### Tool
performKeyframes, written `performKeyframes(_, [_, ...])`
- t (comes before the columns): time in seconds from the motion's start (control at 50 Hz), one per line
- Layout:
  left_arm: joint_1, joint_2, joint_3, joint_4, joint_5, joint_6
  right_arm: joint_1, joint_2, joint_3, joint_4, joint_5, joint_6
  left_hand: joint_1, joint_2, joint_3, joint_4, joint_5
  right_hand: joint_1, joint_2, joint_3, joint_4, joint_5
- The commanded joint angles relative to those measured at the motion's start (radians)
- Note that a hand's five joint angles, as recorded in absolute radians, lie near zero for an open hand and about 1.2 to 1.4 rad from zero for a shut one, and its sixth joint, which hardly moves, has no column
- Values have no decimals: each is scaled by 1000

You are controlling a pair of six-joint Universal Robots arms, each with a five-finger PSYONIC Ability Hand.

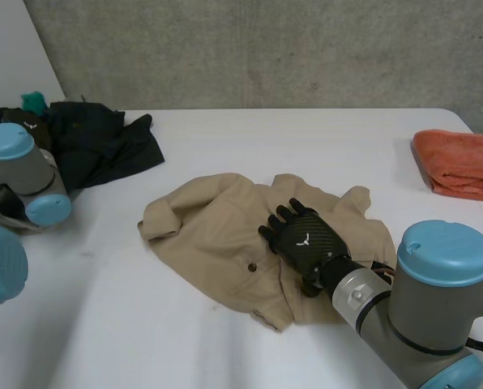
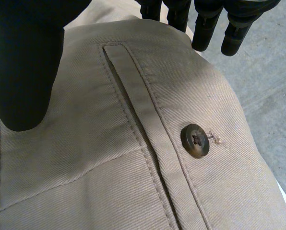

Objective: Fold the laundry.

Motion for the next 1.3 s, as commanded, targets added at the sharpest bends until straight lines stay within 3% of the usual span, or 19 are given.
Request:
performKeyframes(0.02, [-67,217,-259,-5,13,-43,-1,-11,-5,0,3,0,-414,-484,-488,-483,-513,-56,-43,-38,-40,-49])
performKeyframes(0.22, [-162,578,-631,9,60,-201,-34,-126,-12,20,20,26,-444,-514,-518,-514,-543,-56,-43,-38,-40,-49])
performKeyframes(0.38, [-230,879,-977,-2,284,-299,-78,-205,-38,90,6,95,-444,-514,-518,-514,-543,-56,-43,-38,-40,-49])
performKeyframes(0.54, [-340,1025,-1283,-2,450,-329,-142,-264,-81,288,-29,94,-438,-509,-512,-508,-537,-56,-43,-38,-40,-49])
performKeyframes(0.64, [-432,1028,-1375,23,462,-318,-202,-277,-92,400,-38,83,-447,-517,-521,-516,-546,-56,-43,-38,-40,-49])
performKeyframes(0.78, [-446,930,-1366,165,458,-312,-270,-280,-54,460,-46,80,-441,-511,-515,-511,-540,-56,-43,-38,-40,-49])
performKeyframes(0.86, [-437,855,-1322,248,435,-312,-268,-278,12,405,-53,97,-441,-511,-515,-511,-540,-56,-43,-38,-40,-49])
performKeyframes(0.96, [-400,771,-1274,282,397,-300,-253,-268,99,195,-37,146,-429,-500,-503,-499,-528,-56,-43,-38,-40,-49])
performKeyframes(1.04, [-394,677,-1220,271,369,-232,-258,-211,107,133,-29,208,-295,-365,-369,-364,-394,-56,-43,-38,-40,-49])
performKeyframes(1.08, [-382,654,-1209,264,335,-178,-256,-162,95,133,-24,218,-104,-175,-178,-174,-203,-38,-24,-20,-21,-31])
performKeyframes(1.12, [-371,649,-1211,262,308,-146,-255,-116,70,135,-20,219,142,71,68,72,43,536,550,554,553,543])
performKeyframes(1.14, [-369,654,-1217,264,286,-120,-256,-117,63,135,-14,218,466,395,392,396,367,777,790,794,793,784])
performKeyframes(1.16, [-371,660,-1222,264,275,-112,-270,-131,55,133,5,215,626,556,552,556,527,1162,1175,1179,1178,1169])
performKeyframes(1.3, [-415,853,-1318,262,251,-178,-276,-197,-69,130,51,91,701,630,627,631,602,1166,1179,1183,1182,1173])
